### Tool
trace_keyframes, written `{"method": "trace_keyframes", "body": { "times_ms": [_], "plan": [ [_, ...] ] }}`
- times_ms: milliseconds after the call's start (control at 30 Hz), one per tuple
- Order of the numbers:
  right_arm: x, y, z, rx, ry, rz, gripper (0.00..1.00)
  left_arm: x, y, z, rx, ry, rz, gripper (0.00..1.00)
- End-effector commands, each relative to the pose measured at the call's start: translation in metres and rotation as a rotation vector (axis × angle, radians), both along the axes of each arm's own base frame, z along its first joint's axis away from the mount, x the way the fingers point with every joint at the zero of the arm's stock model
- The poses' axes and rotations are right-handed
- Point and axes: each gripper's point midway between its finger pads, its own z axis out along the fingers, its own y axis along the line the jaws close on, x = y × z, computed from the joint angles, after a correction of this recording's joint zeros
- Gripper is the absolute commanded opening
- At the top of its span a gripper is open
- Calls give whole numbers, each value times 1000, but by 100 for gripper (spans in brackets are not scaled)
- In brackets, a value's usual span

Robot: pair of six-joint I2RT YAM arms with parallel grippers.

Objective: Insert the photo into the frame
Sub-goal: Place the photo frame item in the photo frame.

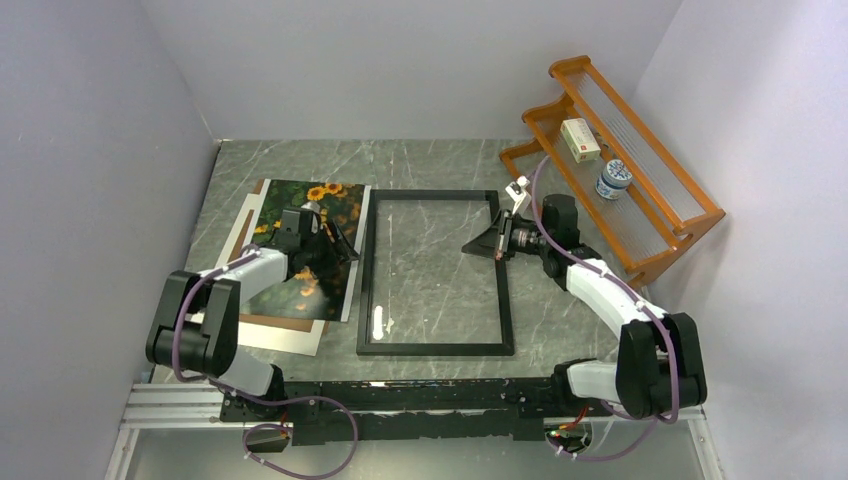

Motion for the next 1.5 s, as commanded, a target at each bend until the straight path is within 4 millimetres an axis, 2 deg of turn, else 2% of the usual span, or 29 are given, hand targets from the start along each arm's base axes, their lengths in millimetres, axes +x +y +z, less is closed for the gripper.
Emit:
{"method": "trace_keyframes", "body": {
  "times_ms": [0,233,333,500,633,767,867,1100,1267,1467],
  "plan": [
    [0,17,64,122,-85,62,0,8,18,20,59,-59,104,70],
    [-2,39,103,195,-49,80,0,3,38,35,104,-100,215,71],
    [5,41,101,216,-6,54,0,1,43,40,114,-116,241,71],
    [28,35,62,140,61,-20,0,-2,44,41,117,-110,244,72],
    [41,29,19,98,120,-32,0,-1,44,37,120,-104,237,72],
    [46,14,-23,-14,144,-45,0,1,32,38,82,-112,180,73],
    [47,1,-44,-72,165,-69,0,3,20,34,44,-111,115,73],
    [46,-20,-75,-128,215,-96,0,5,-14,21,-65,-78,-69,74],
    [44,-30,-78,-118,210,-108,0,4,-28,12,-77,-53,-154,74],
    [39,-26,-84,-76,208,-86,0,8,-38,12,-46,-70,-187,74]
  ]
}}
